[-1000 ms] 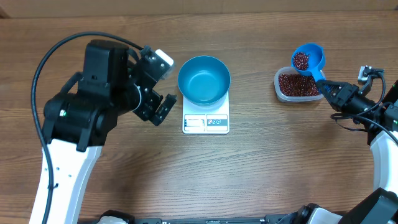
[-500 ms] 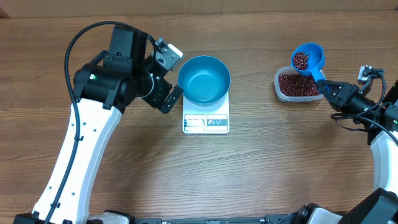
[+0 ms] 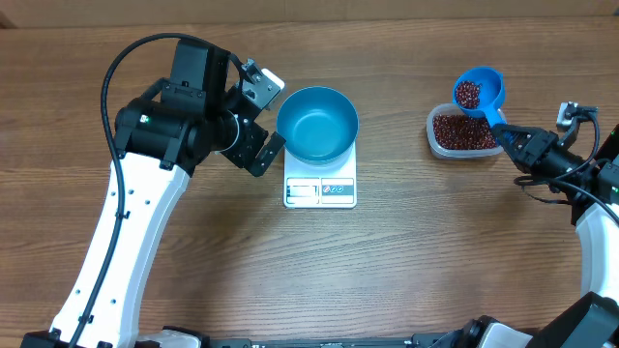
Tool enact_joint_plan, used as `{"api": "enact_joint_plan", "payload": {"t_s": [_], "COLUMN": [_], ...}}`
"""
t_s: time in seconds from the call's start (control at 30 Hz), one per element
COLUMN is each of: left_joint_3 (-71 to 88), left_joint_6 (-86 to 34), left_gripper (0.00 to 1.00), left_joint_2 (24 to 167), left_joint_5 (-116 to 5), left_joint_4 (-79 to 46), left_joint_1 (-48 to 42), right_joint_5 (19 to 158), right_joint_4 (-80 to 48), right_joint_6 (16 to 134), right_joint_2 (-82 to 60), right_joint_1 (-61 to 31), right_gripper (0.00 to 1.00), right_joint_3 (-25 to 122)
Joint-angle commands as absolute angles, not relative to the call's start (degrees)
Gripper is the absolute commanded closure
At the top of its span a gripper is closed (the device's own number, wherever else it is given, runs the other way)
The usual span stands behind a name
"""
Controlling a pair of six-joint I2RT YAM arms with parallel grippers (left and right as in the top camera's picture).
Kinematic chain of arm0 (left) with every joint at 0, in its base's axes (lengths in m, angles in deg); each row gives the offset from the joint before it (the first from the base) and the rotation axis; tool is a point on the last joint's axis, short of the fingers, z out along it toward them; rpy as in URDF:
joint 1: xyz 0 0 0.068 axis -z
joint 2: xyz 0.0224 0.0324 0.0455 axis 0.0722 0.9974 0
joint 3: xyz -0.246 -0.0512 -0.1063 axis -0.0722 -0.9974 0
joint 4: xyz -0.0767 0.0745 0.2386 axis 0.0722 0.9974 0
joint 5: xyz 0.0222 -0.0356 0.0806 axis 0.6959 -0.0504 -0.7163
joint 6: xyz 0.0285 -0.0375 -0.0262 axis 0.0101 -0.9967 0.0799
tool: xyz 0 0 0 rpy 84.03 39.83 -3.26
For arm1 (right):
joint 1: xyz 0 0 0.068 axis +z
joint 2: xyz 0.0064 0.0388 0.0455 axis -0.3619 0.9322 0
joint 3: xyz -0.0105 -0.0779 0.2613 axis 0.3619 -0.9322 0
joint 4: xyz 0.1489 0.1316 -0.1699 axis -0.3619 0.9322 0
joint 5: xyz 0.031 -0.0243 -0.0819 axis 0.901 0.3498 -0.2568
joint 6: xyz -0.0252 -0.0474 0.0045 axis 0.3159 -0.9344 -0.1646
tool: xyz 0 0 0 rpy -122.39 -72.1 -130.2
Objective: Scoop item into bowl and weigh 150g on scale
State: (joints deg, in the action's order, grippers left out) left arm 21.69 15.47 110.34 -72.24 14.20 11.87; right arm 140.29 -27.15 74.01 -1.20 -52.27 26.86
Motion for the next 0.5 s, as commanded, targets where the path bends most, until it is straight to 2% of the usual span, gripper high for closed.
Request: {"api": "enact_joint_plan", "payload": {"t_s": [0.0,0.47], "left_joint_3": [22.9,22.9], "left_joint_6": [15.9,15.9], "left_gripper": [0.0,0.01], "left_joint_2": [110.3,110.3], "left_joint_5": [-71.4,-71.4], "left_joint_4": [14.4,14.2], "left_joint_1": [11.6,11.6], "right_joint_5": [141.8,144.0], "right_joint_4": [-27.7,-29.2], "right_joint_6": [73.5,73.6], "right_joint_2": [-2.7,-2.7], "right_joint_1": [-52.4,-50.9], "right_gripper": [0.96,0.96], "right_joint_3": [28.8,29.0]}}
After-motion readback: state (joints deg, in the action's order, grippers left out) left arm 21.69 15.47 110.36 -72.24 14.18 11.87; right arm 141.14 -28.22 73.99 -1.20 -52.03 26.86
